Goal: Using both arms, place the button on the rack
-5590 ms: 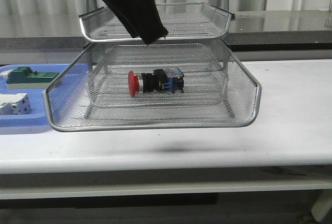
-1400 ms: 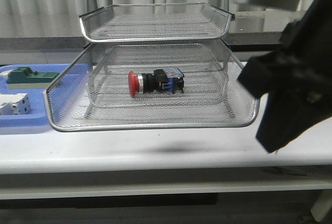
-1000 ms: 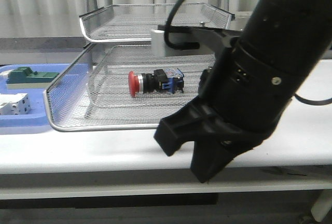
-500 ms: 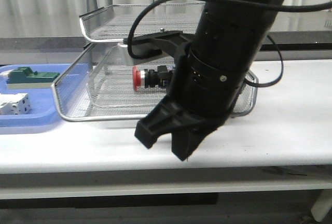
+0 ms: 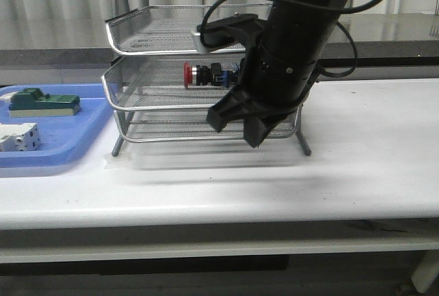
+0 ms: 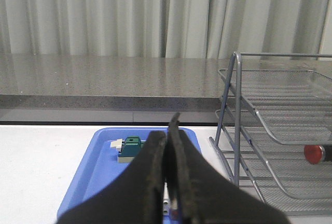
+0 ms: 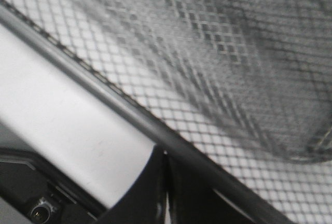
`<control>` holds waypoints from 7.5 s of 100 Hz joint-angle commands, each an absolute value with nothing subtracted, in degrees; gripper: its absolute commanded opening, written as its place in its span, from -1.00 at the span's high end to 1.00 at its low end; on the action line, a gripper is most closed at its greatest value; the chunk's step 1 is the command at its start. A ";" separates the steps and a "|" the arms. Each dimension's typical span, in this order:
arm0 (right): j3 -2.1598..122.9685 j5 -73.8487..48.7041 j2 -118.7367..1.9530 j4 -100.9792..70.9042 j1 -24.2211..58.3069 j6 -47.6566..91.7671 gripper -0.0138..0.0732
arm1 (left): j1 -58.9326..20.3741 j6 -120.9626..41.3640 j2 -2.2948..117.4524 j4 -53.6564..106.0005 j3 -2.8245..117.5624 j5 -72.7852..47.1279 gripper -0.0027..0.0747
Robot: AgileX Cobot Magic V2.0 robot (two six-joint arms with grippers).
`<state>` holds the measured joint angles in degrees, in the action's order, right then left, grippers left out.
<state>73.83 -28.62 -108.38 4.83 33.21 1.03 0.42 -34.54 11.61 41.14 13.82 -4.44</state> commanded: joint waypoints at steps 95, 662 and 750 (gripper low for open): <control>65.42 -27.84 -82.56 5.46 23.44 -0.31 0.83 | 0.55 -33.90 12.12 41.73 15.40 -0.66 0.98; -1.62 -2.52 1.59 2.06 1.89 4.34 0.81 | 0.55 3.07 -2.07 -3.62 -2.16 4.74 0.98; -1.62 -2.52 1.59 2.06 1.89 4.34 0.81 | 0.55 3.07 -2.07 -1.84 -2.16 4.63 0.98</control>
<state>-1.44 -7.61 0.56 1.32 2.23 4.00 0.42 2.50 -0.24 -2.47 -0.25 0.00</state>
